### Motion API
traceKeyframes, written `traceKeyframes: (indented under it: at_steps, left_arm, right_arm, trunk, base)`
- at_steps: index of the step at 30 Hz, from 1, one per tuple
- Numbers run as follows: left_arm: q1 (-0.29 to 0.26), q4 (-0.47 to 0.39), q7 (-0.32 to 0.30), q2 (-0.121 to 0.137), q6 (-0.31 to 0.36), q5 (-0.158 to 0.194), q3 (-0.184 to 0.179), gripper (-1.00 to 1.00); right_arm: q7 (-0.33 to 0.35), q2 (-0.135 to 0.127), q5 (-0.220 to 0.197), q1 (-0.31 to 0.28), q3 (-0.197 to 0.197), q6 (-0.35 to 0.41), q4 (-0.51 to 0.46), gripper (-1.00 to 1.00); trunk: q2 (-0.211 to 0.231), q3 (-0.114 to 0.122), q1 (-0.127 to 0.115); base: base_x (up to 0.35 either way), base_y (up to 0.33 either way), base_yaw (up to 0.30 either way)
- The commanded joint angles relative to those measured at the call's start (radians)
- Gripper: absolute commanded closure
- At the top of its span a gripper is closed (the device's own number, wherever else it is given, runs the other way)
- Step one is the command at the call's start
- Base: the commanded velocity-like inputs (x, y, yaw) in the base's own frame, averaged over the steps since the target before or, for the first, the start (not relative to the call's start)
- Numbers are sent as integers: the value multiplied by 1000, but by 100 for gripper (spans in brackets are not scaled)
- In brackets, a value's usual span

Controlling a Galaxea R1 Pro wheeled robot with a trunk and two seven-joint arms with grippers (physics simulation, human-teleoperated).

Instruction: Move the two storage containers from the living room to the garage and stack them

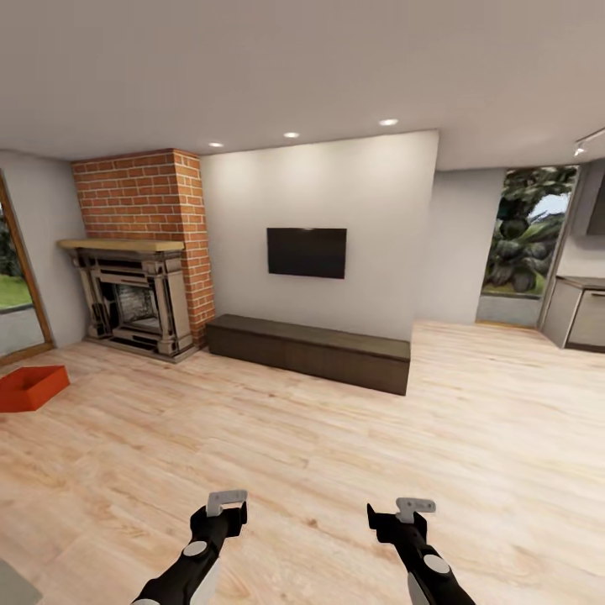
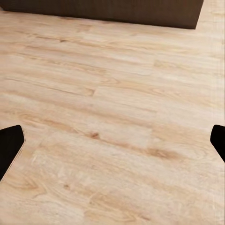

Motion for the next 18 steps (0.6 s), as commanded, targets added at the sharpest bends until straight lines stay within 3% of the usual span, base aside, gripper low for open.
traceKeyframes:
  at_steps: [1, 9, 18]
  left_arm:
    - [-1, 2, 1, -1, -4, -3, 5, -100]
    - [-1, 1, 3, -8, -4, -3, 3, -100]
    - [-1, 2, -1, -10, -11, -2, 10, -100]
  right_arm:
    - [-4, -1, -10, 0, 4, -4, 1, -100]
    - [-4, -1, -11, 0, 4, -4, 1, -100]
    - [-4, -1, -12, 0, 4, -4, 1, -100]
  trunk:
    - [-1, 0, 1]
    - [-1, 0, 1]
    - [-1, 0, 1]
  base:
    - [331, 0, 256]
    - [331, 0, 238]
    - [331, 0, 23]
